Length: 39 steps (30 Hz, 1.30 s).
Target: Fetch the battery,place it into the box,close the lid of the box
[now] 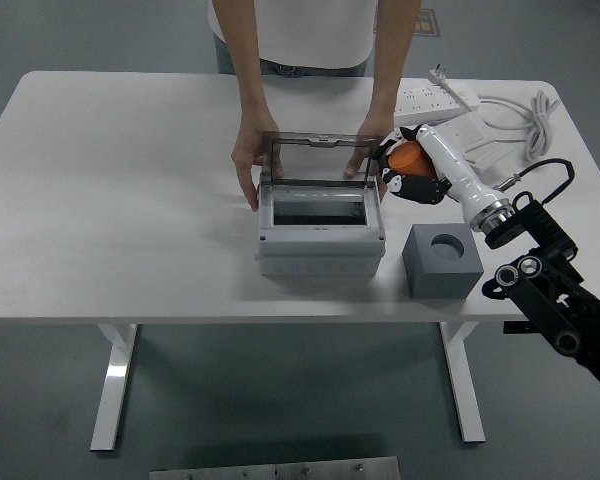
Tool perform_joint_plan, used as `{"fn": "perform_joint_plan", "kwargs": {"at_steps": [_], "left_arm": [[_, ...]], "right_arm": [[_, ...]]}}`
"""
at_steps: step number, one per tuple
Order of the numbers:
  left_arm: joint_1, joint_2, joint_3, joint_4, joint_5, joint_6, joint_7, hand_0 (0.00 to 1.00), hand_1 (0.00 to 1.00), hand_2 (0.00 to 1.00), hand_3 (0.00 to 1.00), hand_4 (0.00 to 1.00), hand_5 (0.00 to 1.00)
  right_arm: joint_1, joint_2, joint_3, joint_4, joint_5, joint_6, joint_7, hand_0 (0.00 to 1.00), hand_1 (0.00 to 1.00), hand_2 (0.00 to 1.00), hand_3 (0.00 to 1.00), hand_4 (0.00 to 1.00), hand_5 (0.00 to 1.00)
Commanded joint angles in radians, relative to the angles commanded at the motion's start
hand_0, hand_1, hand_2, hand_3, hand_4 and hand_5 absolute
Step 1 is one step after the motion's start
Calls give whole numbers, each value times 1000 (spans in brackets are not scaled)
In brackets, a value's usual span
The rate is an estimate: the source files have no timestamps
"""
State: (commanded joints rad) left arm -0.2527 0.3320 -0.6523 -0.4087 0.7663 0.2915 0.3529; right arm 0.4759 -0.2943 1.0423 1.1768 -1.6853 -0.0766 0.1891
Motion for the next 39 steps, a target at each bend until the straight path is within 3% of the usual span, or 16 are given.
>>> {"fn": "perform_joint_plan", "kwargs": {"at_steps": [5,13,25,39], "left_arm": [[-2,4,-7,-2,6,0,6,618,700,641,626,672,79],[-5,8,-21,-5,24,-3,20,619,701,640,625,667,73],[-12,11,-47,-9,61,-11,41,619,701,640,623,666,71],[-21,9,-59,-10,83,-22,52,620,701,639,622,665,71]], "right_arm": [[50,26,-43,-1,-140,39,-70,235,234,291,289,72,2],[113,104,-114,-76,-257,48,-105,218,224,282,284,72,3],[154,193,-165,-153,-270,48,-126,215,221,277,285,74,7],[169,235,-166,-238,-222,-8,-91,210,221,272,286,78,6]]}}
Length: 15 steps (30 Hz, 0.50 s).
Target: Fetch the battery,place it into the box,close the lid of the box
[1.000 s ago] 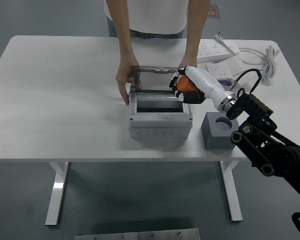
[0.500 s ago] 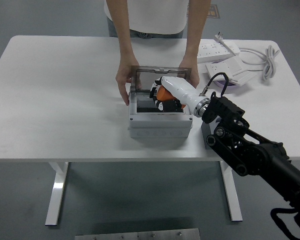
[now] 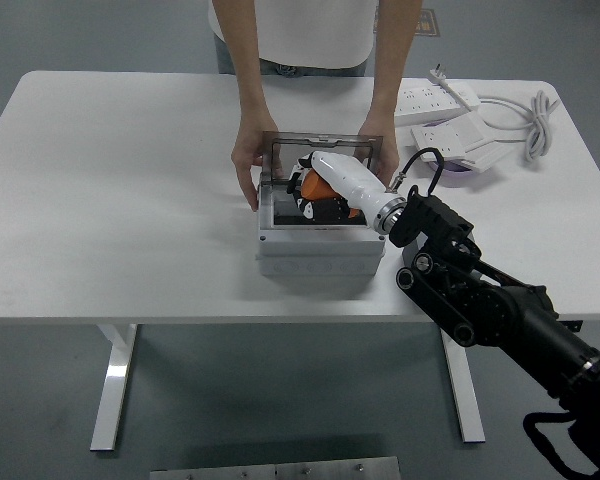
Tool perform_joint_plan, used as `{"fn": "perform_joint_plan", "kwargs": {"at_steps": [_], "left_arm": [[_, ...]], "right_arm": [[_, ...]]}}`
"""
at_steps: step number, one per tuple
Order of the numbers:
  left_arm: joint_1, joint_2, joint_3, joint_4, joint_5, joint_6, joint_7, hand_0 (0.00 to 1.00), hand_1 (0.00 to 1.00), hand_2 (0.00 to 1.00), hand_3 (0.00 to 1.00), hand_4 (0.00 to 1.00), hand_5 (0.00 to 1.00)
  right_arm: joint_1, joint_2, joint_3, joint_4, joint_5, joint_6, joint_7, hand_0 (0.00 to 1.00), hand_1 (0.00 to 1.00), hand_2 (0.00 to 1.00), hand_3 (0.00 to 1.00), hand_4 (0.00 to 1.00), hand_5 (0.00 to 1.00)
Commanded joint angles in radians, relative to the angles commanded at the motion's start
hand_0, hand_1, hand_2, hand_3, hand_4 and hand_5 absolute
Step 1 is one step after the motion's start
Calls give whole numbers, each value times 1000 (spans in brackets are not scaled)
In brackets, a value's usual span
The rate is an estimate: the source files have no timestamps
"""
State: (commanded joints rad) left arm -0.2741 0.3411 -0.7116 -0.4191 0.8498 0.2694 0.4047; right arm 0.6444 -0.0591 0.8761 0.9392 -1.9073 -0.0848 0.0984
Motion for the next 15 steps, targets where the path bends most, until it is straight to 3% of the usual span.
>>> {"fn": "perform_joint_plan", "kwargs": {"at_steps": [15], "left_arm": [[-1,1,5,1,-8,-5,-2,620,701,639,620,664,72]], "right_arm": [[-7,2,9,-24,64,10,31,231,232,294,319,107,3]]}}
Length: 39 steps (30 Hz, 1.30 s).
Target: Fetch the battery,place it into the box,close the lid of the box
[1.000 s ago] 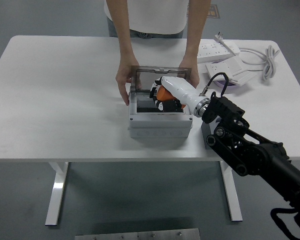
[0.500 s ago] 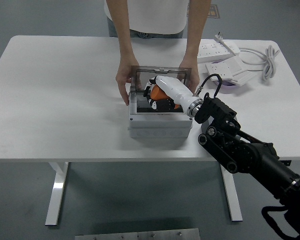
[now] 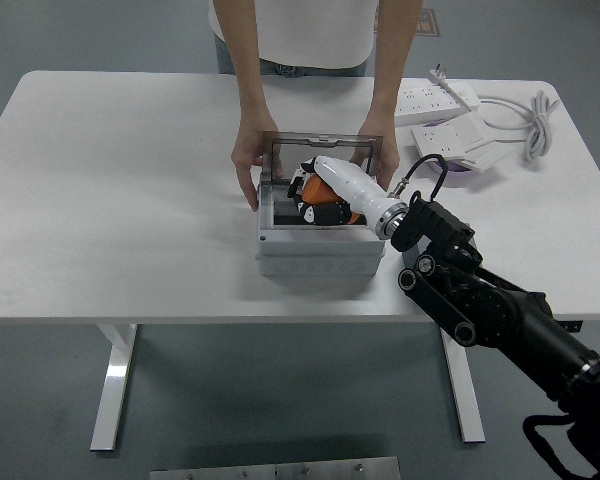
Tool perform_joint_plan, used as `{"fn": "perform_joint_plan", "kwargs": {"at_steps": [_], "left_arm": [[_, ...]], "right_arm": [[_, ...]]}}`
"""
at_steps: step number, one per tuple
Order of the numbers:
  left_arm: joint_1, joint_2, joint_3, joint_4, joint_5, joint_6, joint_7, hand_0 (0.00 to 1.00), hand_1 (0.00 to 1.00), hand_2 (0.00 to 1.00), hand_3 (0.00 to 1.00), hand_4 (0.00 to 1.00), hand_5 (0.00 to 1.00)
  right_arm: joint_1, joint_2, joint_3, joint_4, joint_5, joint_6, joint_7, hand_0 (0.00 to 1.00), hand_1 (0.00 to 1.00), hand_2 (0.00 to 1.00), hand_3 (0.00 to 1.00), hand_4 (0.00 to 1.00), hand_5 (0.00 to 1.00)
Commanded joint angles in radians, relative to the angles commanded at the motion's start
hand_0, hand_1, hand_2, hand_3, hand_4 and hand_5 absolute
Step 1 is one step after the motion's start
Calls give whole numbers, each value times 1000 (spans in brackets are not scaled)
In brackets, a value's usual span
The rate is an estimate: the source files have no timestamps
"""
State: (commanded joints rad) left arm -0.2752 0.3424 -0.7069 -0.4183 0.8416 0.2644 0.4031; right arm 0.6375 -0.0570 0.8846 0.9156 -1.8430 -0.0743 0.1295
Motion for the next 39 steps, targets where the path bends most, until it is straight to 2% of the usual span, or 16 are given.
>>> {"fn": "perform_joint_plan", "kwargs": {"at_steps": [1,7,8,13,14,18,19,24,25,33,39], "left_arm": [[0,0,0,0,0,0,0,619,700,639,621,665,72],[1,0,-2,-1,3,-1,2,619,700,639,621,665,72],[1,0,-2,-1,3,-1,2,619,701,638,620,663,75],[1,0,-3,-1,3,-1,2,619,701,638,620,663,75],[1,0,-4,-1,4,-1,3,619,701,637,619,663,77],[0,0,-4,-2,4,-1,2,619,701,637,619,663,77],[-1,0,-4,-2,4,-2,2,619,700,637,619,662,77],[-2,0,-5,-2,4,-2,2,619,700,637,619,662,77],[-2,0,-5,-2,4,-3,2,618,699,636,618,656,71],[-1,0,-5,-3,3,-3,2,618,700,636,618,656,67],[2,1,-1,-3,-7,0,0,617,700,635,618,655,66]], "right_arm": [[0,0,2,-1,4,0,3,254,272,363,410,268,88],[-2,-1,8,-6,24,7,17,254,272,363,410,268,88],[-2,-1,9,-6,28,8,20,379,372,449,508,485,42],[-2,-1,11,-8,44,10,27,379,372,449,508,485,42],[-2,-1,11,-9,47,10,28,395,429,485,543,571,151],[-2,0,11,-9,59,10,33,395,429,485,543,571,151],[-1,0,12,-9,63,10,34,422,424,492,539,625,274],[1,0,11,-11,73,12,36,422,424,492,539,625,274],[1,0,11,-12,75,12,36,466,436,498,536,683,306],[0,-1,6,-12,82,13,36,495,439,502,537,700,311],[2,-20,-2,6,91,30,17,498,442,503,533,717,326]]}}
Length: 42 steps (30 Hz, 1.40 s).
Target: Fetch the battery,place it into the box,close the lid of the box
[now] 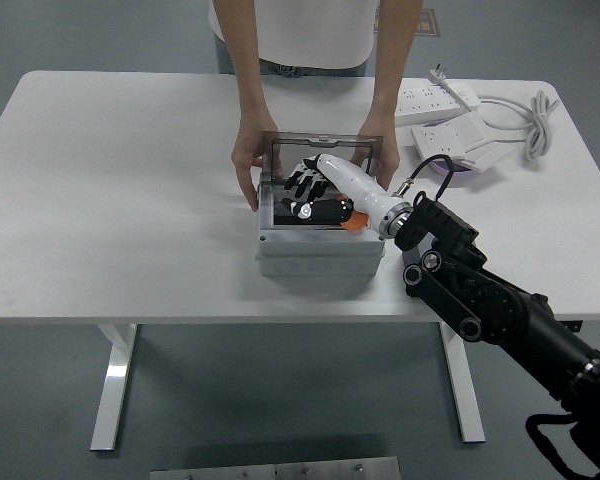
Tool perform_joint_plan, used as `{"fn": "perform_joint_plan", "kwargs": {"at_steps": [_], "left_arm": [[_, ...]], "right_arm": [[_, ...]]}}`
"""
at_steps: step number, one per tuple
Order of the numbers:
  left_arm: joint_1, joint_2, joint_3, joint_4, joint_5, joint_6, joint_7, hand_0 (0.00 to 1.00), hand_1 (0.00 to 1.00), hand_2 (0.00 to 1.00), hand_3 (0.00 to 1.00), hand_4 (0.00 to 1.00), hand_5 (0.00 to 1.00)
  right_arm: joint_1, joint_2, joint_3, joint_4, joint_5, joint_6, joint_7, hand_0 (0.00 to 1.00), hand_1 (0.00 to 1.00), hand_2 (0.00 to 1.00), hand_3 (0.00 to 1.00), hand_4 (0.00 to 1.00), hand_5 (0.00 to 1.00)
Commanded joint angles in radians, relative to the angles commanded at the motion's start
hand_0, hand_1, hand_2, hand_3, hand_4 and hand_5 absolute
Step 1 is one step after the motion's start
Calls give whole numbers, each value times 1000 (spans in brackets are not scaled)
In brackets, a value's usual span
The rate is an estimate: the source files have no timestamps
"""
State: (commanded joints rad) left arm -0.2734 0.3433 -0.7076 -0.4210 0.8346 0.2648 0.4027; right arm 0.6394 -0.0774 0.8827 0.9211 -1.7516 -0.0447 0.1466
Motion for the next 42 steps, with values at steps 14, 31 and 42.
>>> {"fn": "perform_joint_plan", "kwargs": {"at_steps": [14,31,42], "left_arm": [[4,3,8,-1,-19,6,-5,617,700,633,617,654,64],[33,24,-11,-8,-27,24,13,617,700,630,614,656,66],[39,35,-12,-8,-36,32,11,617,699,629,614,656,66]], "right_arm": [[11,-56,-7,87,21,43,-67,458,419,494,518,736,352],[12,-181,-27,209,167,97,-162,431,409,488,517,726,364],[-13,-274,-10,329,253,122,-198,406,398,483,512,723,374]]}}
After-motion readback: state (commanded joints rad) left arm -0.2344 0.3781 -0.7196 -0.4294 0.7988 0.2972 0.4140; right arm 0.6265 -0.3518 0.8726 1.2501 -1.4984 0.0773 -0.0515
